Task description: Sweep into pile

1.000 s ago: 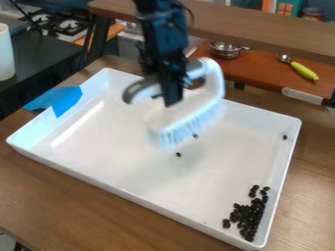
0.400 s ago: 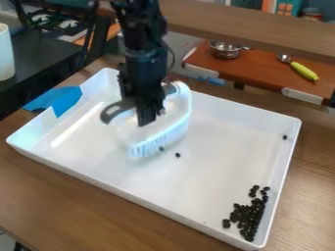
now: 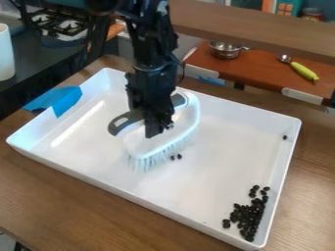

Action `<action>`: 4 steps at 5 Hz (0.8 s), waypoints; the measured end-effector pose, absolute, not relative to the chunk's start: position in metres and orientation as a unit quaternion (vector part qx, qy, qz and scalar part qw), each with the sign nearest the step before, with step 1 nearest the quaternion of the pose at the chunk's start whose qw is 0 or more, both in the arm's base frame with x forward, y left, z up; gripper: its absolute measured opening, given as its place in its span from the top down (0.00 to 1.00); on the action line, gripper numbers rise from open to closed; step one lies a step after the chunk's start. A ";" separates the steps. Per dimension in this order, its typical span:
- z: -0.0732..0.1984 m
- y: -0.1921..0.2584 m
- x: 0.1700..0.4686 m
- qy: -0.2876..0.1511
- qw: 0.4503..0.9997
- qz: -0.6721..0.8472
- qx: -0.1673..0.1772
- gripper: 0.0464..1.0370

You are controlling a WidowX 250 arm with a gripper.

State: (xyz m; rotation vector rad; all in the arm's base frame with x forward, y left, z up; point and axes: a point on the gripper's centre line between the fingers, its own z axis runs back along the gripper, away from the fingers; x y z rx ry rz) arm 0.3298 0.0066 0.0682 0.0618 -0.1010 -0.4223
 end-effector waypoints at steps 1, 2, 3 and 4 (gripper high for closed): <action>0.069 -0.023 0.316 -0.032 0.973 -0.227 0.010 0.55; 0.068 -0.056 0.306 -0.014 0.969 -0.247 -0.003 0.55; 0.069 -0.080 0.296 0.001 0.967 -0.252 -0.015 0.55; 0.073 -0.097 0.294 0.000 0.965 -0.260 -0.020 0.55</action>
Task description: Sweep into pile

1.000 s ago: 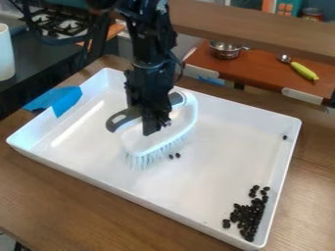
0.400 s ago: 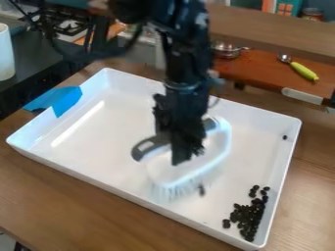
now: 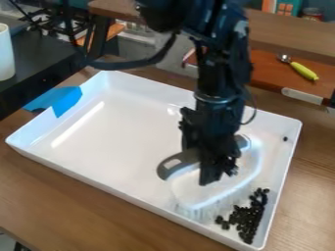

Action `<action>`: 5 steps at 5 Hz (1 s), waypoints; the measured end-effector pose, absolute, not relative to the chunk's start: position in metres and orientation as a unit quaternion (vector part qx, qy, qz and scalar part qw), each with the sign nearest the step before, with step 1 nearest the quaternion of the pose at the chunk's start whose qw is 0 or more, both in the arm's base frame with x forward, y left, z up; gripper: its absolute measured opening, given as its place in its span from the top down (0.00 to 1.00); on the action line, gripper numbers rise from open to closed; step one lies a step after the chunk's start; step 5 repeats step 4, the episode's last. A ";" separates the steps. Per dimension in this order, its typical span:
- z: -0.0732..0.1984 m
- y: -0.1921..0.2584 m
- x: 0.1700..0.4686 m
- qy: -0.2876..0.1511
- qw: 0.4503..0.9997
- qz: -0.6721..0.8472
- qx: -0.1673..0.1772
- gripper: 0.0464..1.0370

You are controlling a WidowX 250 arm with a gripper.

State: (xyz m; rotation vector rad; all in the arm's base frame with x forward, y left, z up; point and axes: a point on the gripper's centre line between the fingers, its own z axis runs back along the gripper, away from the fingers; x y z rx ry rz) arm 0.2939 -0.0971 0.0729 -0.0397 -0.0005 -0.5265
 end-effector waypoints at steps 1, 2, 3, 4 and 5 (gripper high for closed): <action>0.084 -0.087 0.300 -0.007 0.969 -0.245 -0.026 0.55; 0.110 -0.051 0.314 -0.040 0.979 -0.198 -0.031 0.55; 0.130 -0.013 0.317 -0.050 0.984 -0.167 -0.041 0.55; 0.132 0.019 0.318 -0.055 0.988 -0.139 -0.027 0.55; 0.132 0.019 0.318 -0.055 0.988 -0.139 -0.027 0.55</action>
